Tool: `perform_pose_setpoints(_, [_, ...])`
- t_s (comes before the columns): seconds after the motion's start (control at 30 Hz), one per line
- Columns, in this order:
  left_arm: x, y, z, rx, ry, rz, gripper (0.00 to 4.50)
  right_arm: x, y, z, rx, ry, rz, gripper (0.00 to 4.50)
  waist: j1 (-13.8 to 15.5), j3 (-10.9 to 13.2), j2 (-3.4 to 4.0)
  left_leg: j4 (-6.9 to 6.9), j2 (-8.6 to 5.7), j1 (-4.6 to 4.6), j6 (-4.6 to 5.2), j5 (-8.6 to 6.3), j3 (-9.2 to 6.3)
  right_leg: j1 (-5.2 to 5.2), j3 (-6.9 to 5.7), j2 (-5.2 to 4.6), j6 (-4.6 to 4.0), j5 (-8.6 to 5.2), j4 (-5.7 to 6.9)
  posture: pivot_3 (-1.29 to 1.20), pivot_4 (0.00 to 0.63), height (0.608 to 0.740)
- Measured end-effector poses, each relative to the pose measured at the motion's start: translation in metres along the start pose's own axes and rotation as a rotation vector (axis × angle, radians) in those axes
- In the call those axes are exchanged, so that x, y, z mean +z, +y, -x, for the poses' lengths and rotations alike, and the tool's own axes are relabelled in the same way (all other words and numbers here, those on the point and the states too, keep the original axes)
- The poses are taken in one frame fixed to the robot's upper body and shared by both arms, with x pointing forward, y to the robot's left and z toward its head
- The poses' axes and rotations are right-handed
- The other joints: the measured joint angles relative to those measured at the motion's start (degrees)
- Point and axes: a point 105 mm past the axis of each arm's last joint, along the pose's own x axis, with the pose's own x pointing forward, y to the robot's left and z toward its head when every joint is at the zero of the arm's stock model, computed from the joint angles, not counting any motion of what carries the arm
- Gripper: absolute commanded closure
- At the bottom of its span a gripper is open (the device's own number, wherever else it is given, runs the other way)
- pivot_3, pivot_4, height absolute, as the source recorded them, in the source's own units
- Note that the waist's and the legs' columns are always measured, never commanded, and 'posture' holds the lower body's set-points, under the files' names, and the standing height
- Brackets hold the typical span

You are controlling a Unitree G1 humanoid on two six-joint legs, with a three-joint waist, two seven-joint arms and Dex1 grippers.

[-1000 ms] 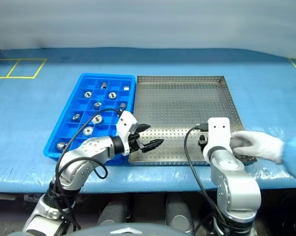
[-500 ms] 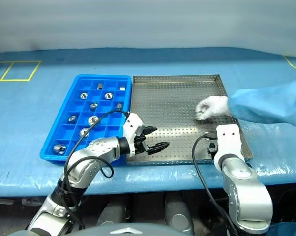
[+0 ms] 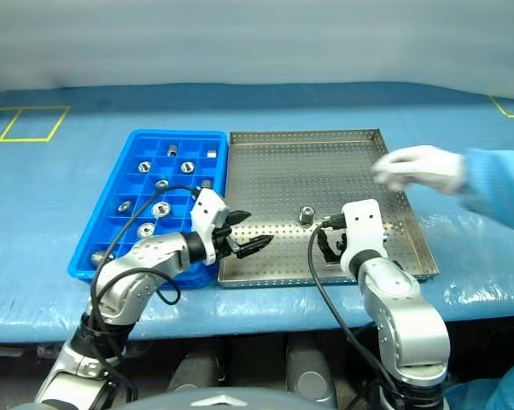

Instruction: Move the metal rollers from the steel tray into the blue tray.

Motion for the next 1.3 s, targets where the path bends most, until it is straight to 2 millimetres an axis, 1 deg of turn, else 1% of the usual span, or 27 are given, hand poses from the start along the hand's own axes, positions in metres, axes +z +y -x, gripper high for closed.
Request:
perform_pose_setpoints(0.13, [0.009, 0.018, 0.014, 0.087, -0.029, -0.019, 0.01, 0.01, 0.017, -0.011, 0.117, -0.051, 0.009, 0.45, 0.38, 0.02, -0.04, 0.01, 0.0, 0.01, 0.0, 0.0, 0.0, 0.02, 0.0, 0.0, 0.01, 0.01, 0.0, 0.0, 0.15, 0.74])
perform_pose_setpoints(0.2, [0.013, 0.024, 0.021, 0.12, -0.046, -0.03, 0.01, 0.015, 0.023, -0.021, 0.159, -0.071, 0.01, 0.45, 0.62, 0.02, -0.04, 0.01, 0.0, 0.03, 0.0, 0.0, 0.01, 0.04, 0.01, 0.0, 0.01, 0.01, 0.0, 0.03, 0.15, 0.74])
perform_pose_setpoints(0.33, [0.015, 0.025, 0.026, 0.136, -0.05, -0.048, 0.01, 0.02, 0.032, -0.041, 0.191, -0.099, -0.002, 0.45, 1.35, 0.02, -0.04, -0.01, 0.0, 0.02, 0.0, 0.0, -0.01, 0.03, 0.01, 0.01, 0.02, 0.02, 0.0, 0.07, 0.15, 0.74])
perform_pose_setpoints(0.4, [0.017, 0.024, 0.027, 0.141, -0.058, -0.056, 0.01, 0.016, 0.034, -0.051, 0.192, -0.092, 0.005, 0.45, 1.82, 0.02, -0.04, -0.02, -0.01, 0.01, 0.0, 0.0, -0.01, 0.04, 0.01, 0.01, 0.02, 0.03, 0.0, 0.08, 0.15, 0.74])
perform_pose_setpoints(0.5, [0.02, 0.022, 0.03, 0.152, -0.07, -0.065, 0.01, 0.011, 0.033, -0.058, 0.176, -0.081, 0.013, 0.45, 2.72, 0.03, -0.05, -0.03, -0.01, 0.01, 0.0, 0.0, -0.01, 0.03, 0.02, 0.01, 0.01, 0.03, 0.0, 0.11, 0.15, 0.74])
perform_pose_setpoints(0.8, [0.015, 0.023, 0.039, 0.192, -0.069, -0.051, 0.01, 0.008, 0.027, -0.062, 0.14, -0.082, 0.025, 0.45, 4.24, 0.03, -0.04, 0.03, -0.01, 0.04, 0.0, 0.01, -0.01, 0.06, 0.01, 0.02, 0.01, 0.03, 0.04, 0.15, 0.15, 0.74])
perform_pose_setpoints(0.97, [0.011, 0.022, 0.041, 0.207, -0.056, -0.042, 0.01, 0.0, 0.022, -0.065, 0.102, -0.051, 0.029, 0.45, 4.43, 0.03, -0.05, 0.03, -0.01, 0.03, 0.0, 0.01, -0.01, 0.06, 0.01, 0.02, 0.01, 0.03, 0.04, 0.16, 0.15, 0.74])
perform_pose_setpoints(1.13, [0.008, 0.021, 0.043, 0.21, -0.053, -0.034, 0.01, -0.005, 0.014, -0.065, 0.036, -0.035, 0.028, 0.45, 4.42, 0.03, -0.04, 0.03, 0.0, 0.04, 0.0, 0.01, -0.01, 0.06, 0.01, 0.02, 0.01, 0.03, 0.04, 0.15, 0.15, 0.74])
perform_pose_setpoints(1.3, [0.005, 0.021, 0.045, 0.214, -0.041, -0.03, 0.01, -0.008, 0.011, -0.064, 0.012, -0.029, 0.012, 0.45, 4.44, 0.02, -0.04, 0.04, -0.01, 0.04, 0.0, 0.01, -0.02, 0.07, 0.01, 0.02, 0.01, 0.03, 0.05, 0.15, 0.15, 0.74])
